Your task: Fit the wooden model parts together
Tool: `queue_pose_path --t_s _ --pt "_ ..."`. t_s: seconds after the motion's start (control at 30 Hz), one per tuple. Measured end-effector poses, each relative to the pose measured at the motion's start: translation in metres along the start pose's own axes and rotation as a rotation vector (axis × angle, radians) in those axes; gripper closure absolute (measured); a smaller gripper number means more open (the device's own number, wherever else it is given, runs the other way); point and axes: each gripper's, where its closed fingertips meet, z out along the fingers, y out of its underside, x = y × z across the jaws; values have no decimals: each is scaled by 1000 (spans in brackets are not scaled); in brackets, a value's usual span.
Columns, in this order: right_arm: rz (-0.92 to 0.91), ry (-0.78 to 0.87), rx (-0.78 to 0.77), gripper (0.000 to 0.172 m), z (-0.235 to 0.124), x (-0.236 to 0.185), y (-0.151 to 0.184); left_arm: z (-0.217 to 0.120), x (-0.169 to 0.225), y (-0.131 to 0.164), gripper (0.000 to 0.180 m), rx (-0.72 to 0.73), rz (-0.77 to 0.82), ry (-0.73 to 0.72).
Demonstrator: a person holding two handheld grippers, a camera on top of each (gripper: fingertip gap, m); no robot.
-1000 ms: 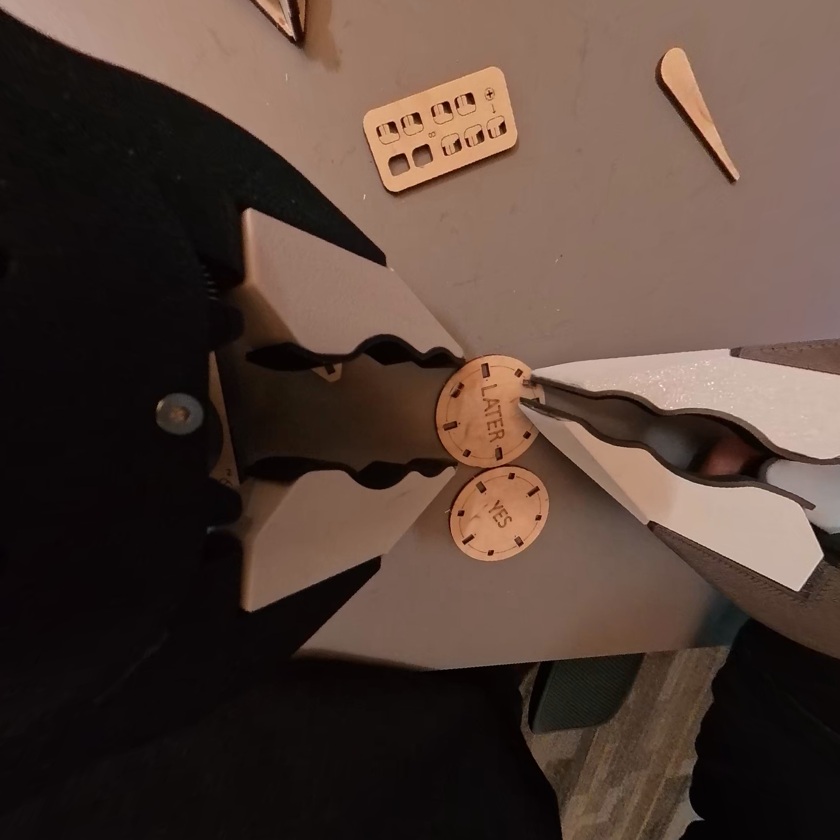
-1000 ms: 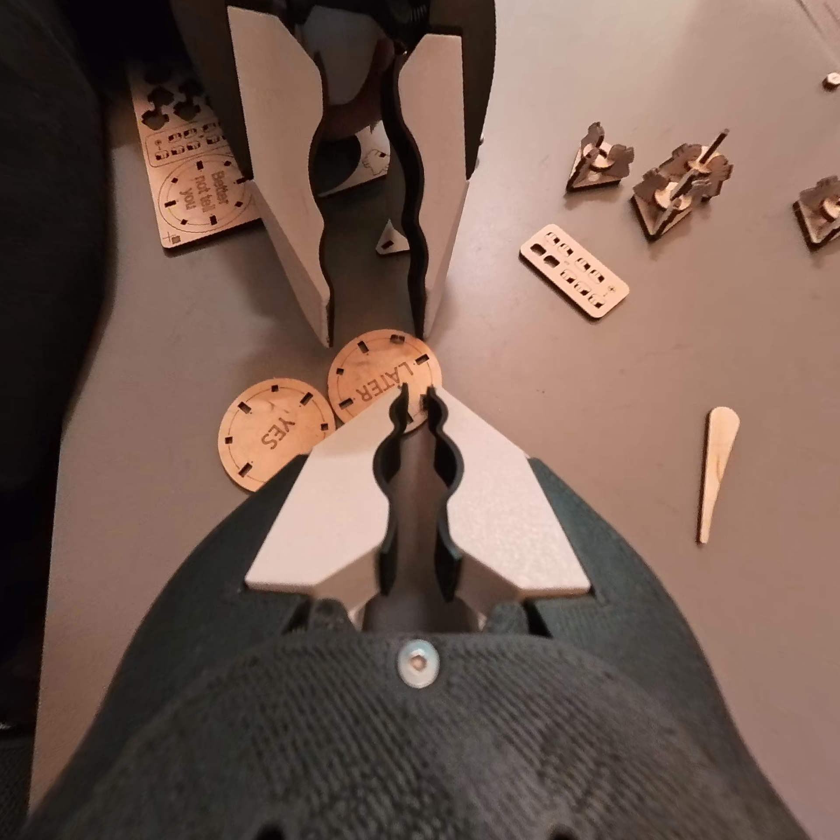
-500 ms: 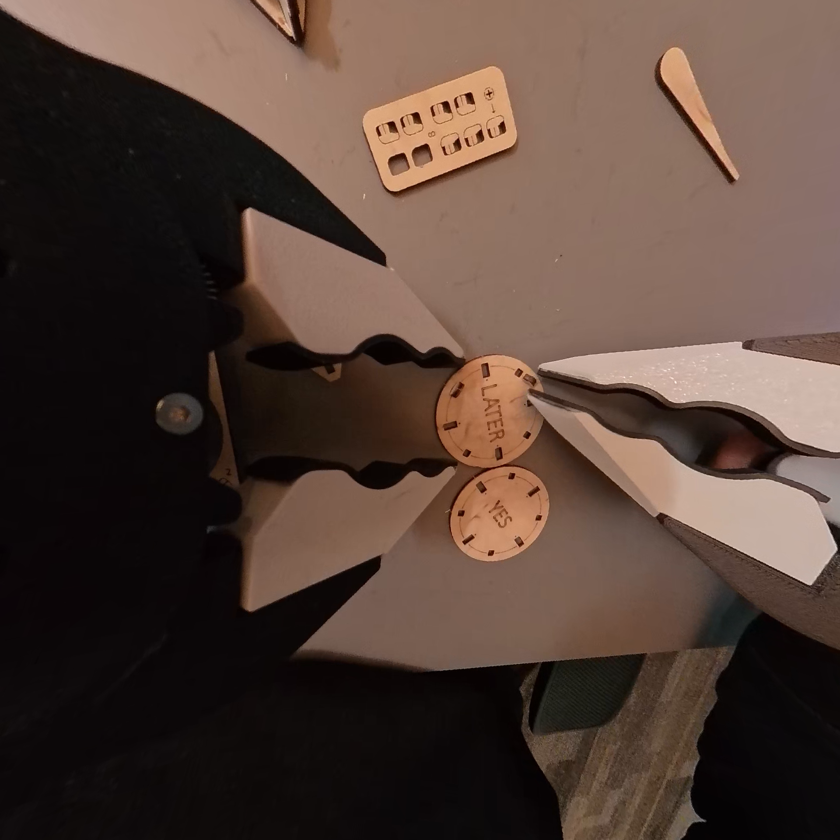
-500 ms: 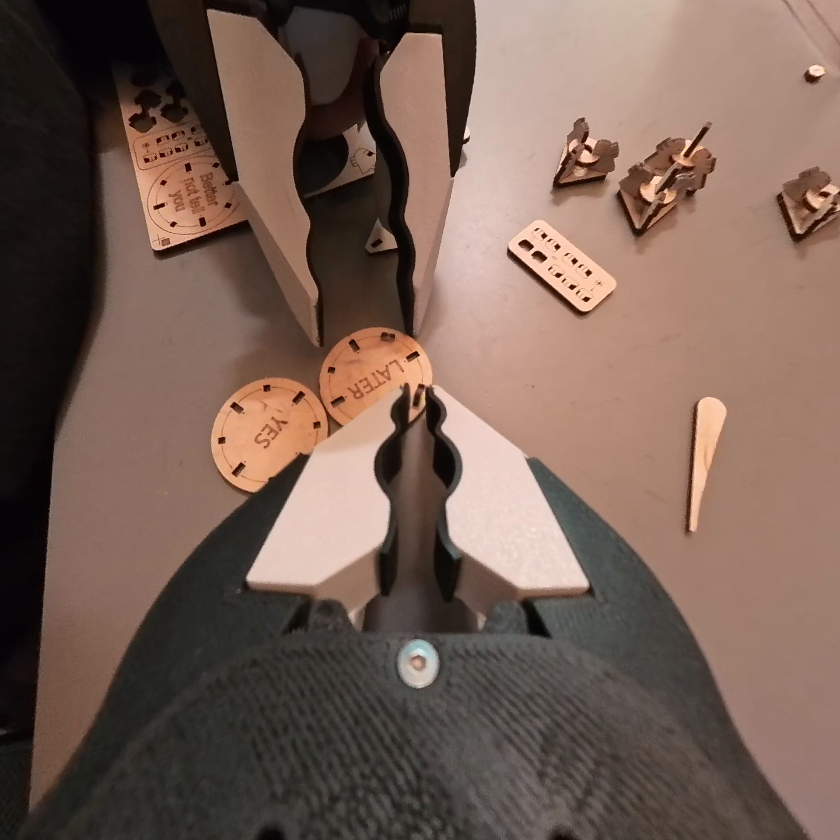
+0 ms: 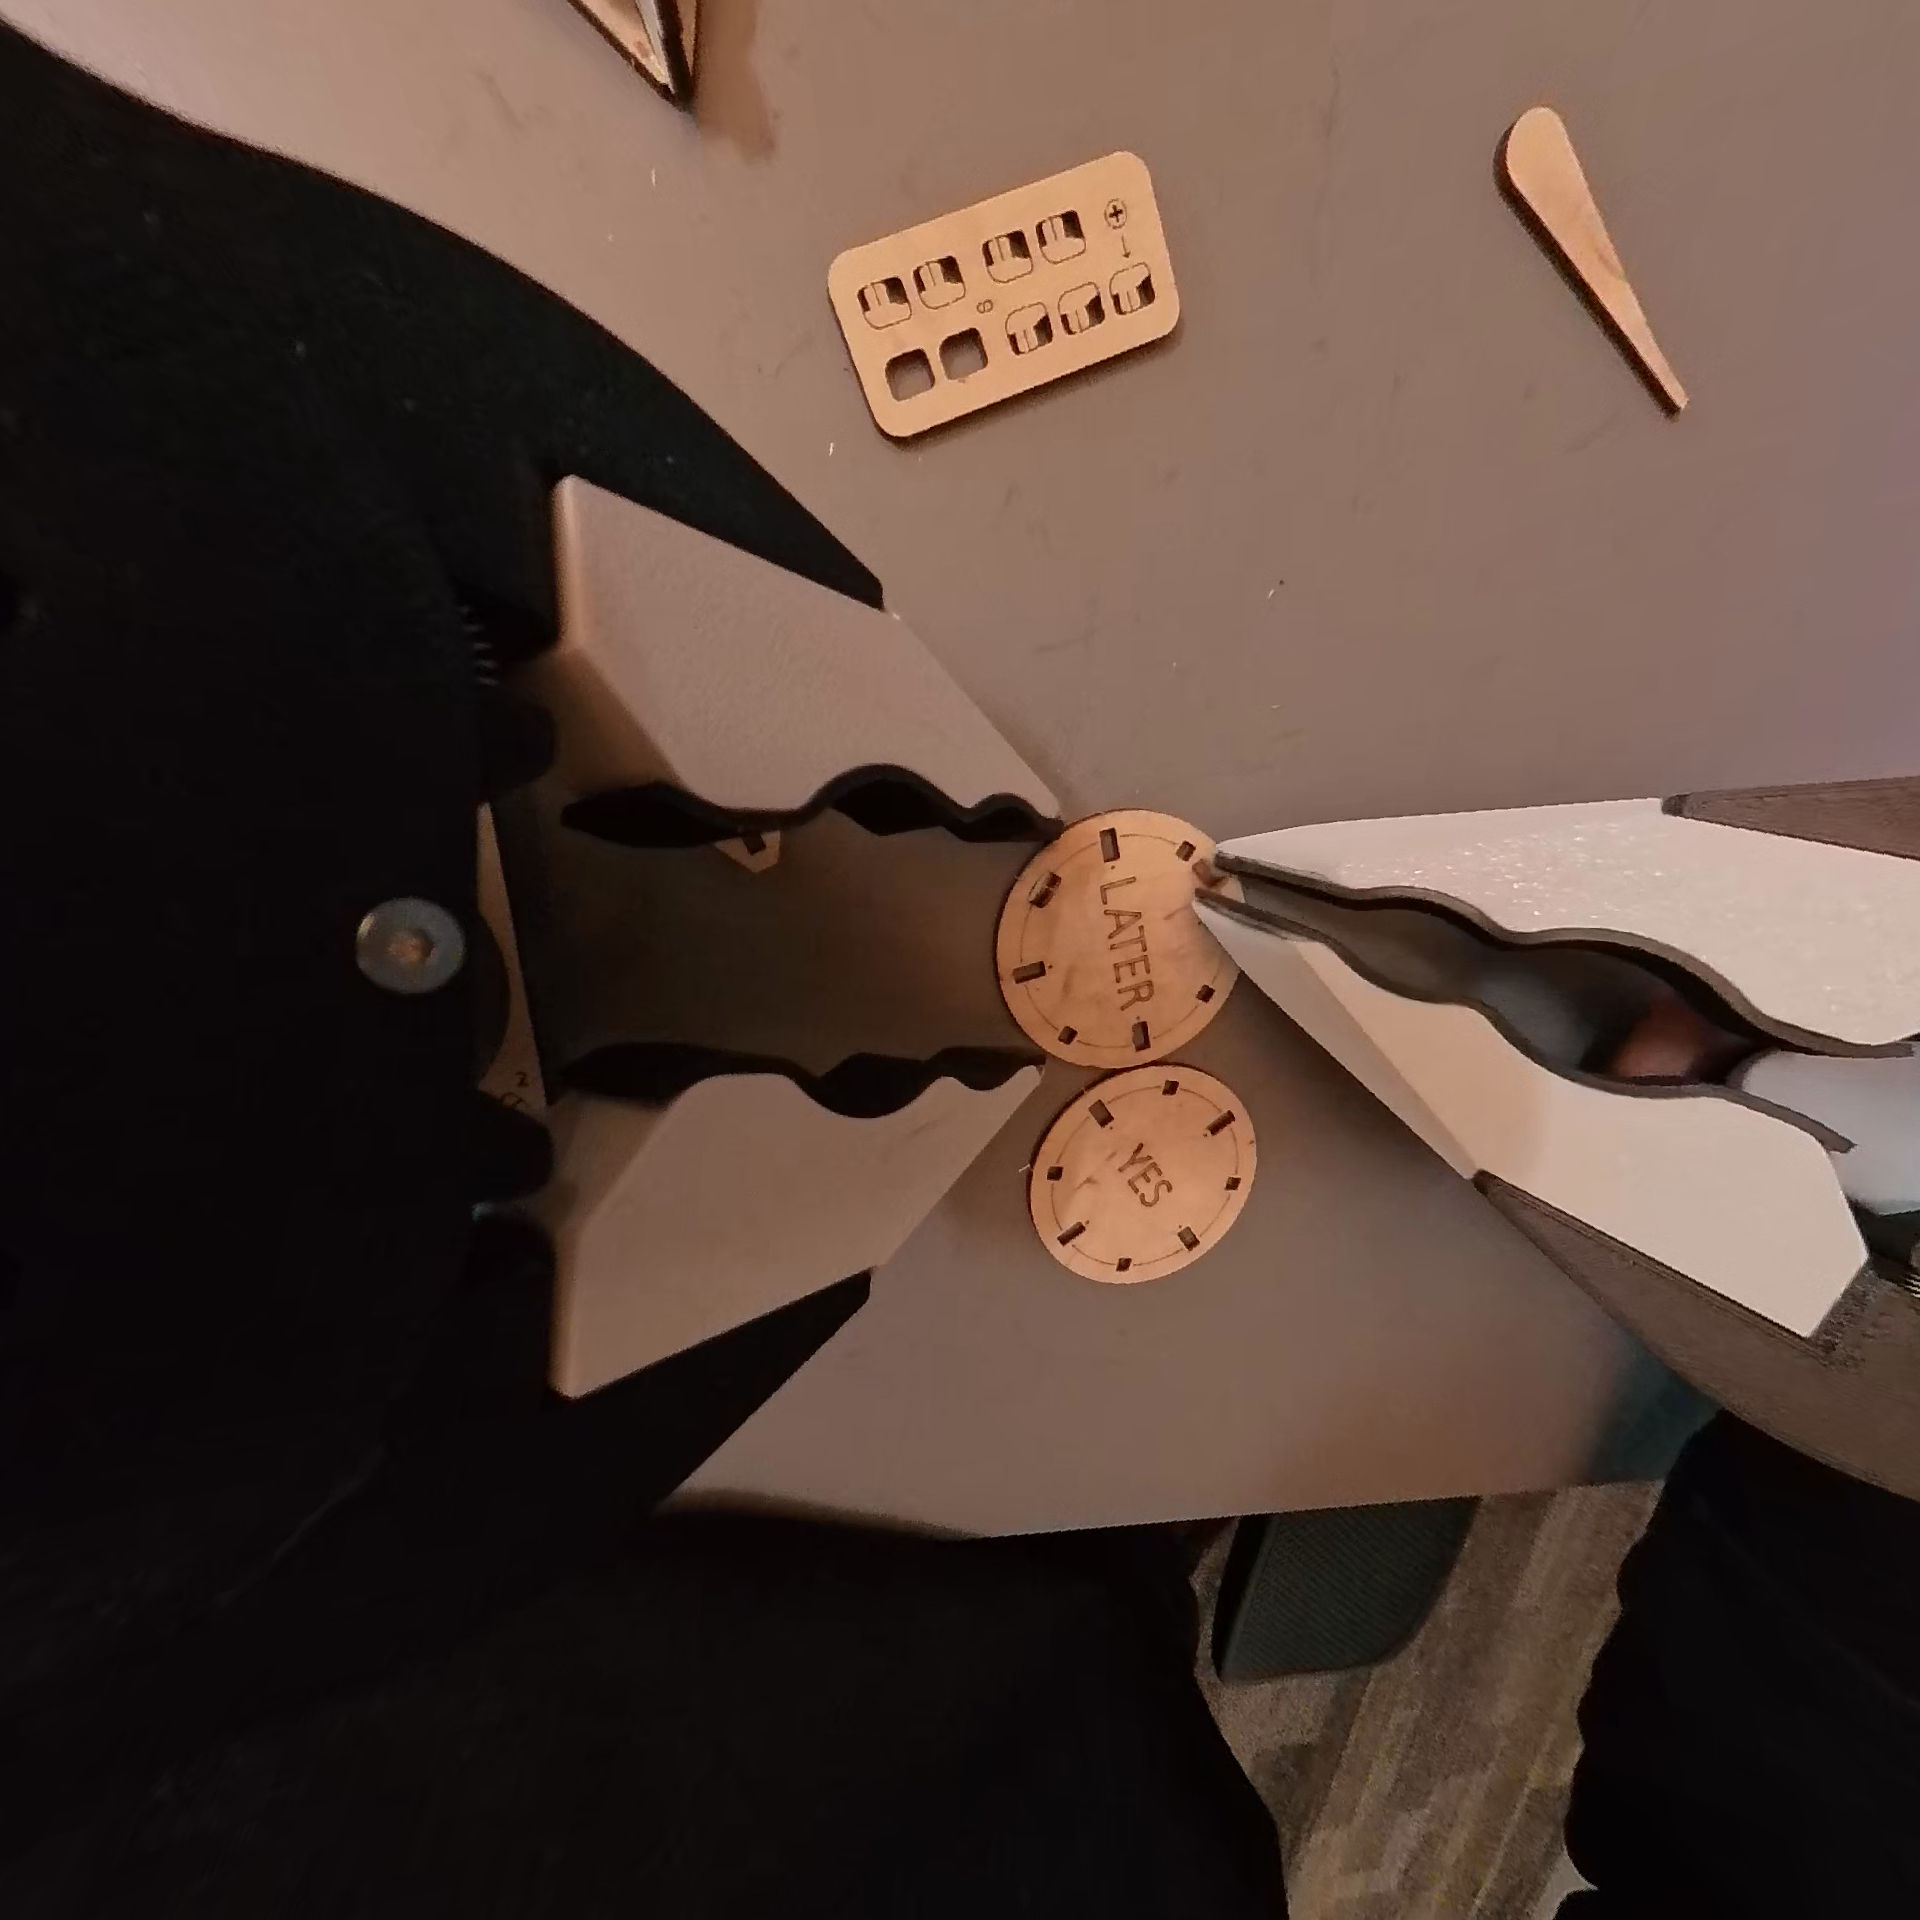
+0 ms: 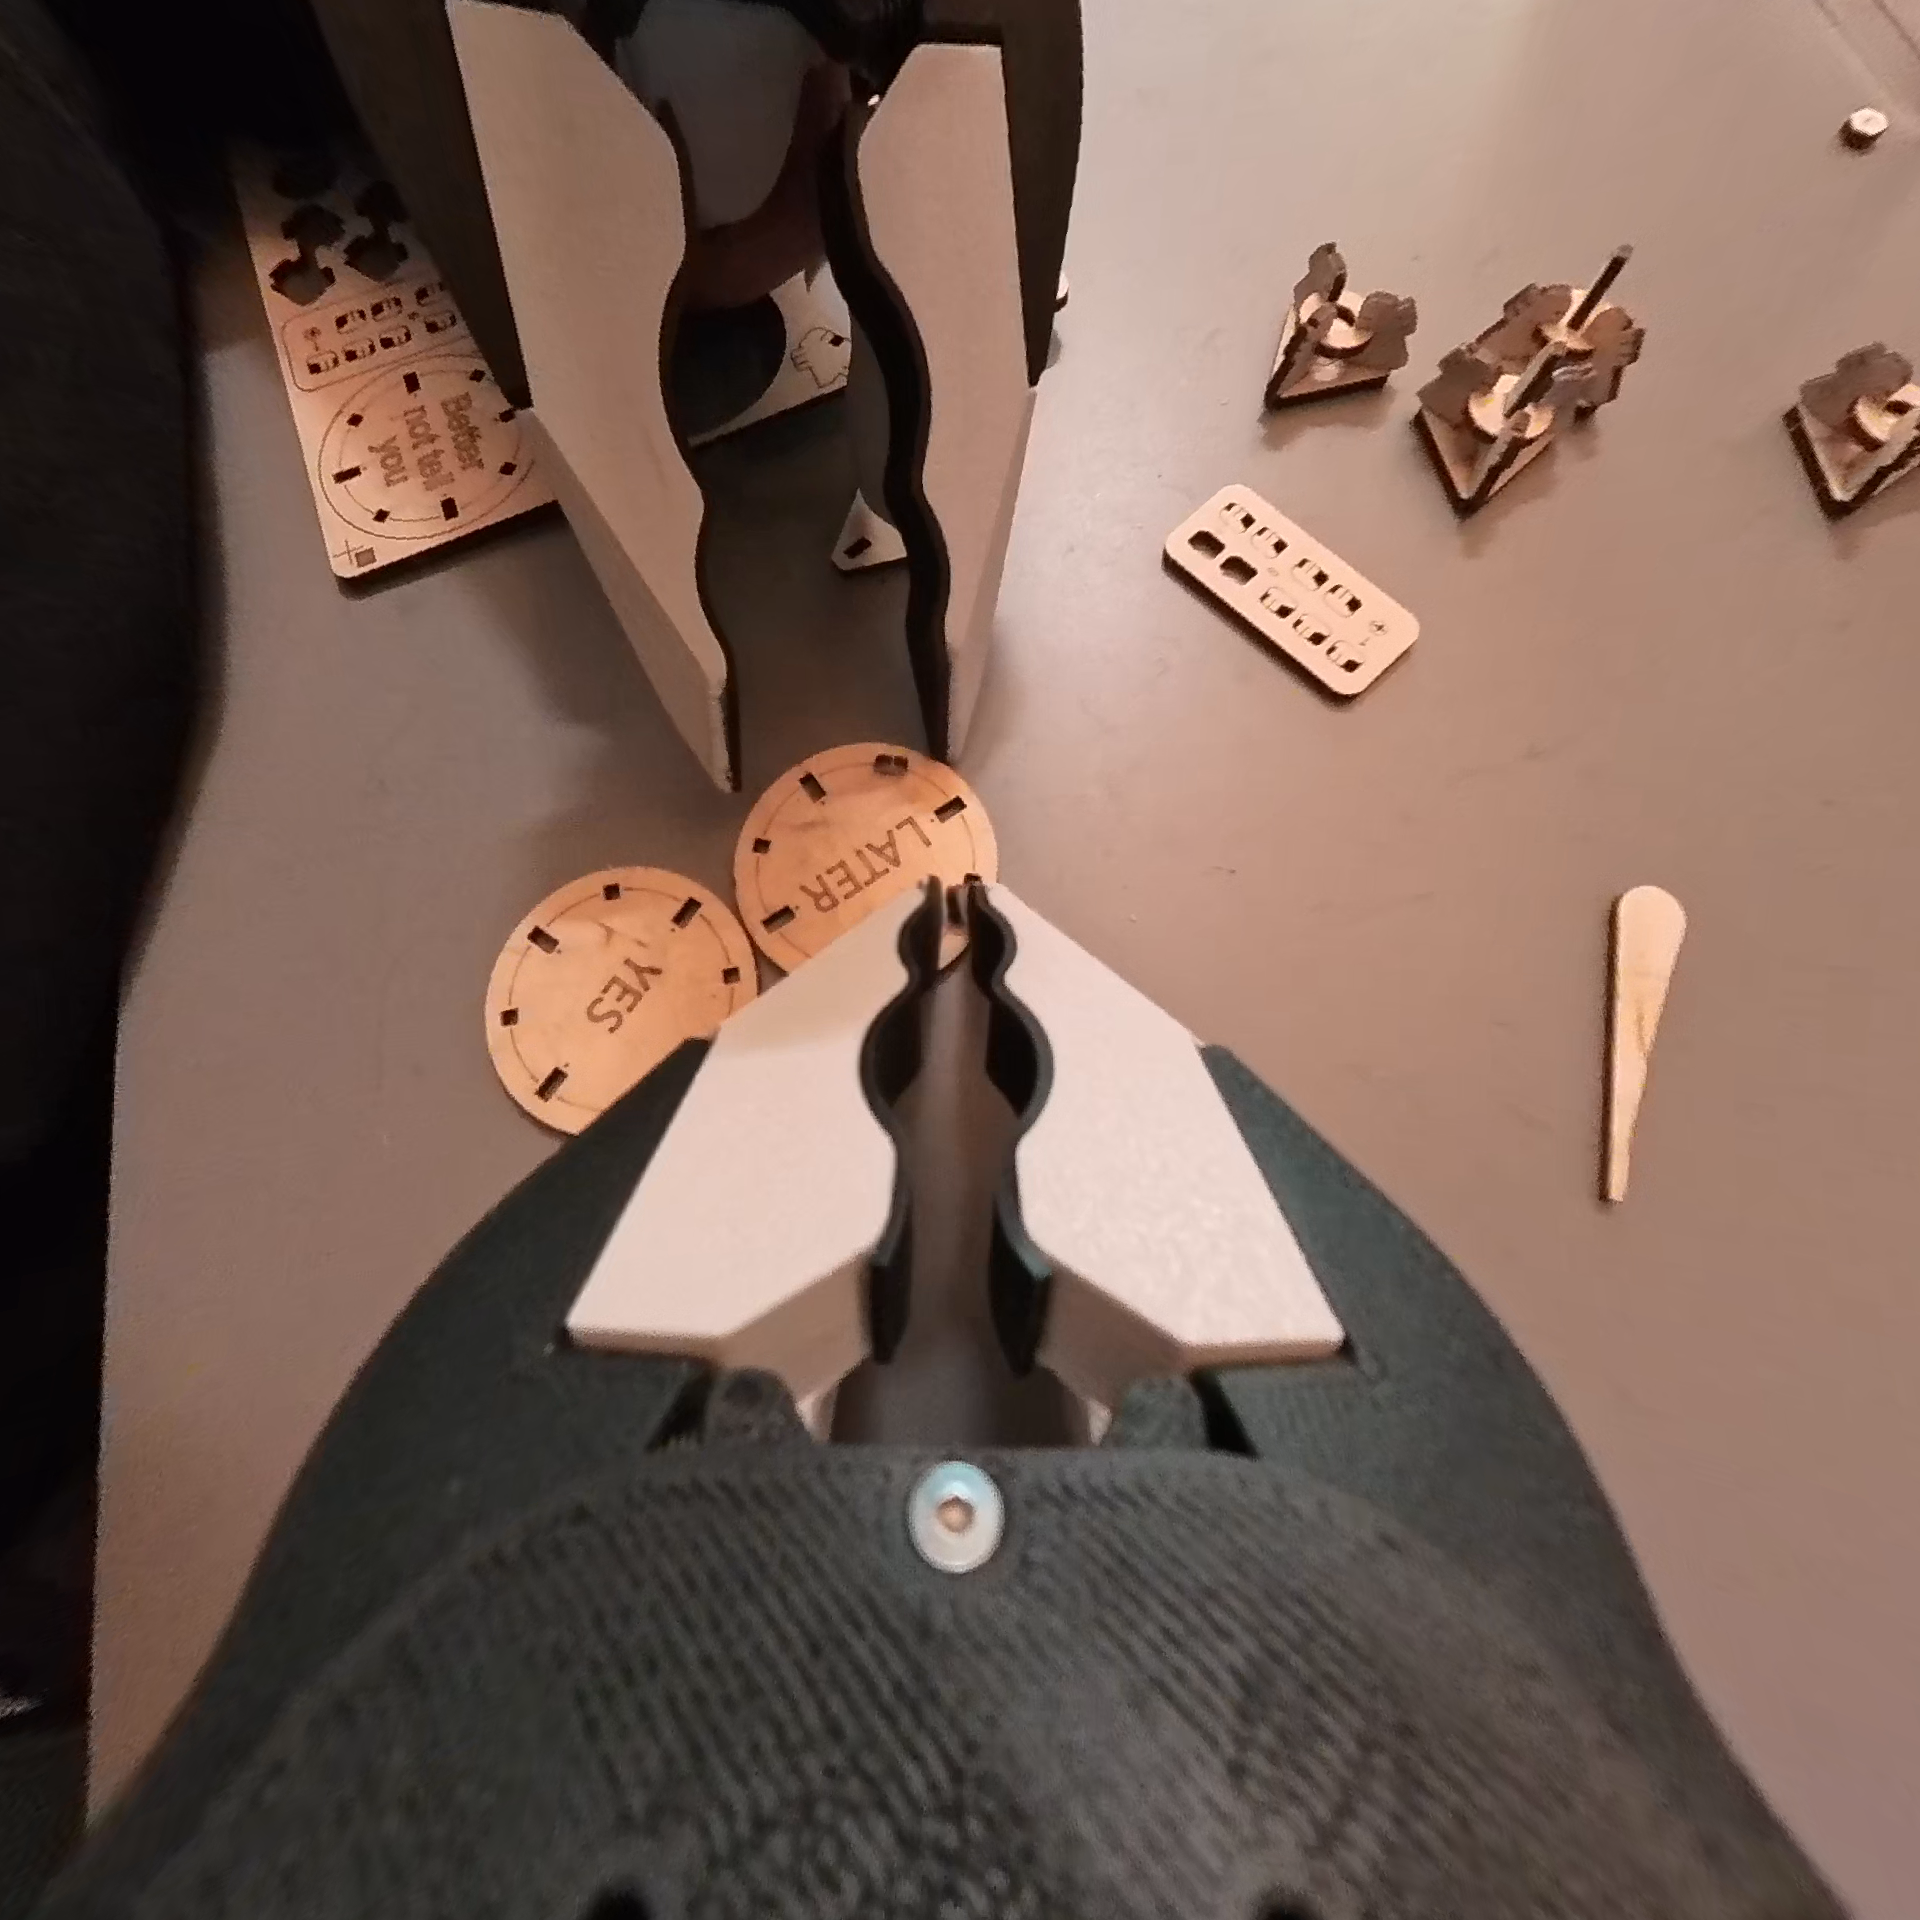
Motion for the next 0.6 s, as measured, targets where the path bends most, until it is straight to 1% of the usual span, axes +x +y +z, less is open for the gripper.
queue_pose_path --t_s 0.13,0.27,0.43,0.6 --pt "0 10 -5 170 0 1 -1 0 0 0 143 0 0 -1" --pt "39 15 -40 171 0 2 -5 0 0 0 143 0 -1 0" --pt "76 25 -116 171 0 4 -7 0 -1 0 144 0 -2 0" --pt "135 -24 -254 171 1 3 0 -1 -1 -1 144 7 -27 23"
